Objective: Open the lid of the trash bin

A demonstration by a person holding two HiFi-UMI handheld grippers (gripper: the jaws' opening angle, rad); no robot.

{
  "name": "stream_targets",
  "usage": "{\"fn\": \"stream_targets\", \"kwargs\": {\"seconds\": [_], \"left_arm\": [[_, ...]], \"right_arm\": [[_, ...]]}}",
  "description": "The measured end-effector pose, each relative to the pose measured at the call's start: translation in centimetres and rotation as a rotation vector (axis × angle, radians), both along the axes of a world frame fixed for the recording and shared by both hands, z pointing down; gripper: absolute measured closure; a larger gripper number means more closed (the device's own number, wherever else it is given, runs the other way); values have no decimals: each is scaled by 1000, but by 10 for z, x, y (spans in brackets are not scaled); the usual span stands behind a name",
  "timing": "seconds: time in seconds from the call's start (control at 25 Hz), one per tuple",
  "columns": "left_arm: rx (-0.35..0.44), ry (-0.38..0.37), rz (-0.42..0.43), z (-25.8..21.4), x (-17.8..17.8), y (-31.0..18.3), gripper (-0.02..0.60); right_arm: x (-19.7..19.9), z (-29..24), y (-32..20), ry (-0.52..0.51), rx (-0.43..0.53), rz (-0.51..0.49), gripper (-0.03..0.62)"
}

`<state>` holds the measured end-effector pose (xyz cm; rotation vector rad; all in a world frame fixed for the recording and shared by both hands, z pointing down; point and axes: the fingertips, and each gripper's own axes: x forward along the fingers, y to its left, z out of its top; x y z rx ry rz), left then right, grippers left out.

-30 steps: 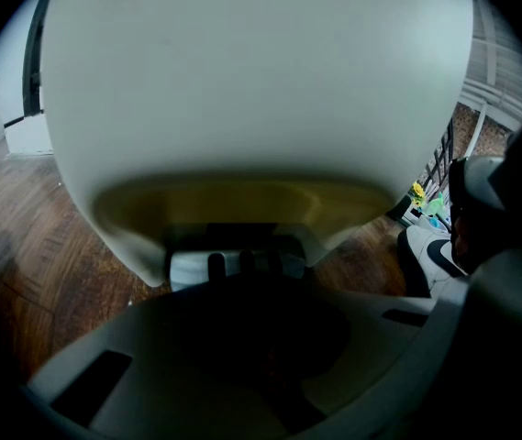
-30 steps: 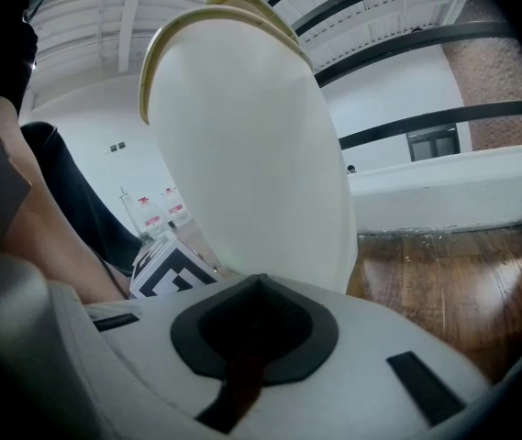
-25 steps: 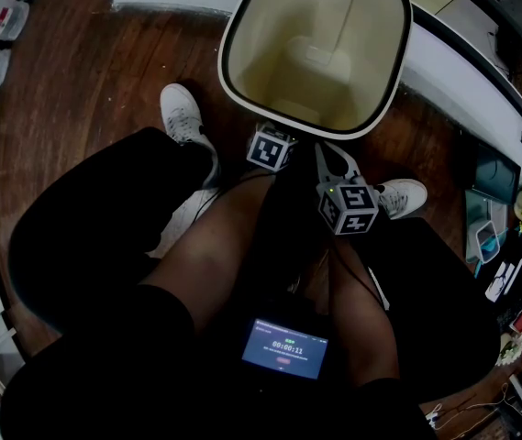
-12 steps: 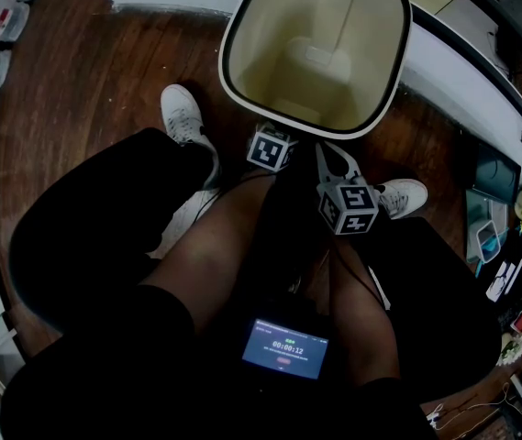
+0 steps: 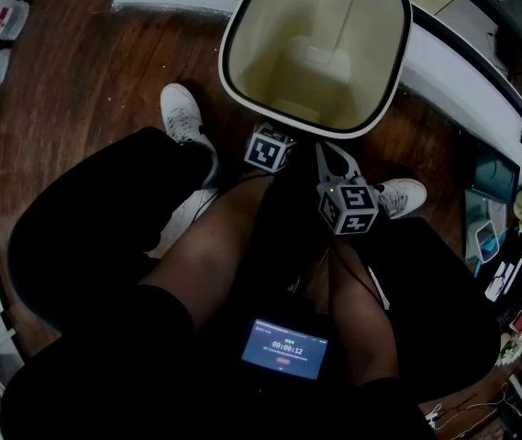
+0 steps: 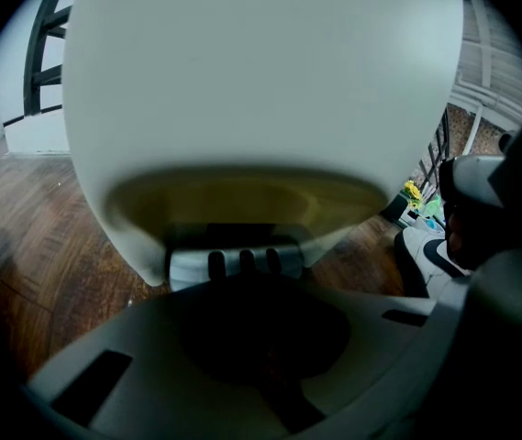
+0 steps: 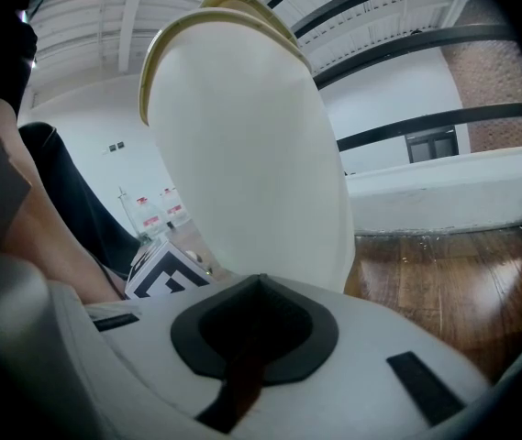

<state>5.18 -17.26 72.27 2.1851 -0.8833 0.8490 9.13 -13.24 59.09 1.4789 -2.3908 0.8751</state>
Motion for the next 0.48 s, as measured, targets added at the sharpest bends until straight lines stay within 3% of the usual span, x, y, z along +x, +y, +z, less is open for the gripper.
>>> {"fn": "stream_targets", "kwargs": {"seconds": [0.48], "left_arm": [[33, 15, -3, -7, -2, -2, 565]], "right_arm": [[0, 0, 0, -5, 3, 5, 589]]}}
